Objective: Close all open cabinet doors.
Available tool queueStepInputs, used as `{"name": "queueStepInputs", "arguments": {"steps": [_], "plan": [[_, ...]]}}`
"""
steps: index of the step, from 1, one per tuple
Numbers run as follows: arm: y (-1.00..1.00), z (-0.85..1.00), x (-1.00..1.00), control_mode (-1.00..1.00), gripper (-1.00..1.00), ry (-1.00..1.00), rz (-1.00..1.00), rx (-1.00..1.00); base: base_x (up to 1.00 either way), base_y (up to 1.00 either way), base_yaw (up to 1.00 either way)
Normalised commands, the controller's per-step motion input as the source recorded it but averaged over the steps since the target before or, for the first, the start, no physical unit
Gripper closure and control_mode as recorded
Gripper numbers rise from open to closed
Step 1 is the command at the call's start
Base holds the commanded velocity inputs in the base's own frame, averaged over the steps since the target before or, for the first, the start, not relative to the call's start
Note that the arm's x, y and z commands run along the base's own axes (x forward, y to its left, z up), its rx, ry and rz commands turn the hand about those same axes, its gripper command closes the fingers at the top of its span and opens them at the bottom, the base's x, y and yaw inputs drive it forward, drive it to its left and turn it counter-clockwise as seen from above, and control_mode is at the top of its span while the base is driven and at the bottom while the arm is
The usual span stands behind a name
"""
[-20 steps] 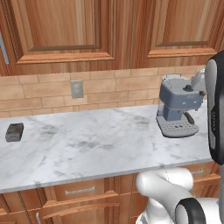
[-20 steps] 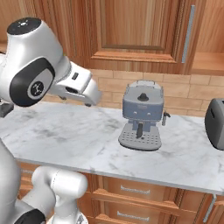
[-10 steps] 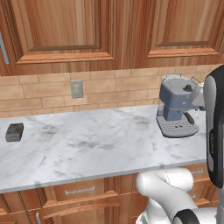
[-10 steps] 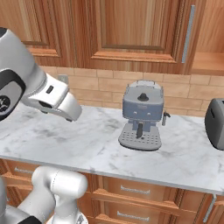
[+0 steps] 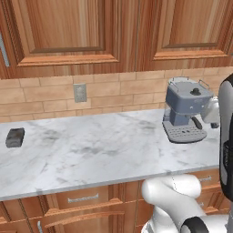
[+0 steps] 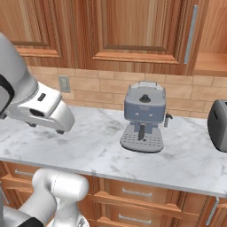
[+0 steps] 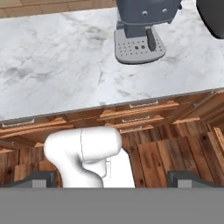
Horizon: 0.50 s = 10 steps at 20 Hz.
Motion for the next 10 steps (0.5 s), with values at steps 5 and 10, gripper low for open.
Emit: {"name": "queueStepInputs", "arguments": {"steps": [5, 10], "plan": [[0.28, -0.22, 0.00, -1.00, -1.00, 0.06, 0.08, 0.00, 0.00, 0.00, 0.00], [0.15, -0.11, 0.00, -1.00, -1.00, 0.02, 0.02, 0.00, 0.00, 0.00, 0.00]]}}
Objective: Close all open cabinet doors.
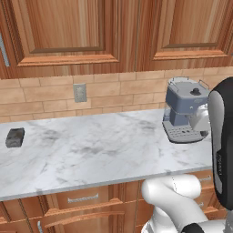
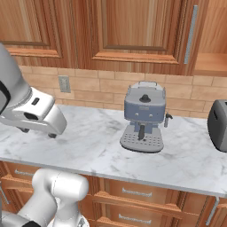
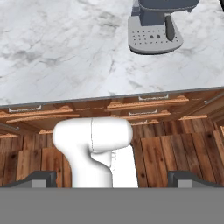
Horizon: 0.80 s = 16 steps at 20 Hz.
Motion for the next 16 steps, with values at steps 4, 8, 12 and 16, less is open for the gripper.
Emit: {"name": "queueStepInputs", "arguments": {"steps": [4, 8, 12, 16], "plan": [[0.04, -0.02, -0.07, -1.00, -1.00, 0.01, 0.03, 0.00, 0.00, 0.00, 0.00], [0.00, 0.00, -0.18, -1.00, -1.00, 0.00, 0.01, 0.00, 0.00, 0.00, 0.00], [0.00, 0.00, -0.25, -1.00, -1.00, 0.00, 0.00, 0.00, 0.00, 0.00, 0.00], [0.00, 0.00, -0.20, 1.00, -1.00, 0.00, 0.00, 0.00, -0.23, 0.08, 0.00]]}}
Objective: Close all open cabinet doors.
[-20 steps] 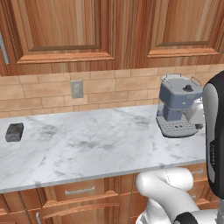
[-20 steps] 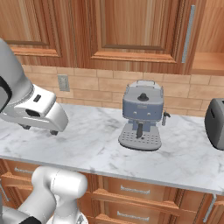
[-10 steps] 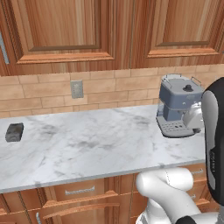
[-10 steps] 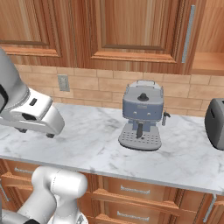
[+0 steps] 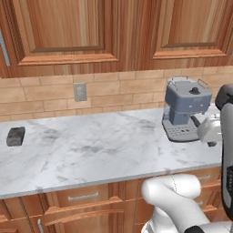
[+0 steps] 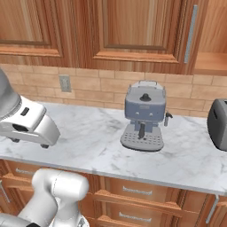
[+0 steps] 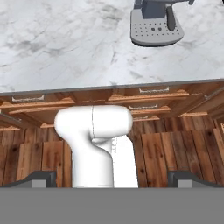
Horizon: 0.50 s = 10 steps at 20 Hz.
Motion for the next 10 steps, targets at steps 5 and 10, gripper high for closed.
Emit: {"name": "queueStepInputs", "arguments": {"steps": [5, 10], "plan": [[0.00, 0.00, 0.00, 1.00, -1.00, 0.00, 0.00, 0.00, -0.32, 0.69, 0.00], [0.00, 0.00, 0.00, 1.00, -1.00, 0.00, 0.00, 0.00, -0.48, 0.93, 0.00]]}}
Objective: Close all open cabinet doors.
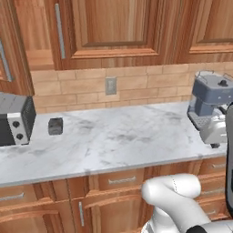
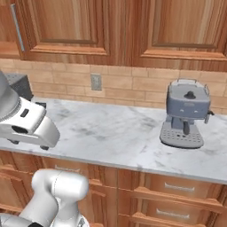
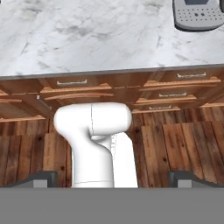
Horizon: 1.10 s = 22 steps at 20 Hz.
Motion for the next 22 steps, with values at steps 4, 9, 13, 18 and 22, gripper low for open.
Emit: {"name": "queueStepInputs", "arguments": {"steps": [4, 9, 13, 18, 22], "plan": [[0.00, 0.00, 0.00, 1.00, -1.00, 0.00, 0.00, 0.00, -0.54, 0.98, 0.00], [0.00, 0.00, 0.00, 1.00, -1.00, 0.00, 0.00, 0.00, -0.16, 0.77, 0.00], [0.00, 0.00, 0.00, 1.00, -1.00, 0.00, 0.00, 0.00, 0.28, 0.47, 0.00], [0.00, 0.00, 0.00, 1.00, -1.00, 0.00, 0.00, 0.00, 0.43, 0.30, 0.00], [0.00, 0.00, 0.00, 1.00, -1.00, 0.00, 0.00, 0.00, 0.51, 0.09, 0.00]]}}
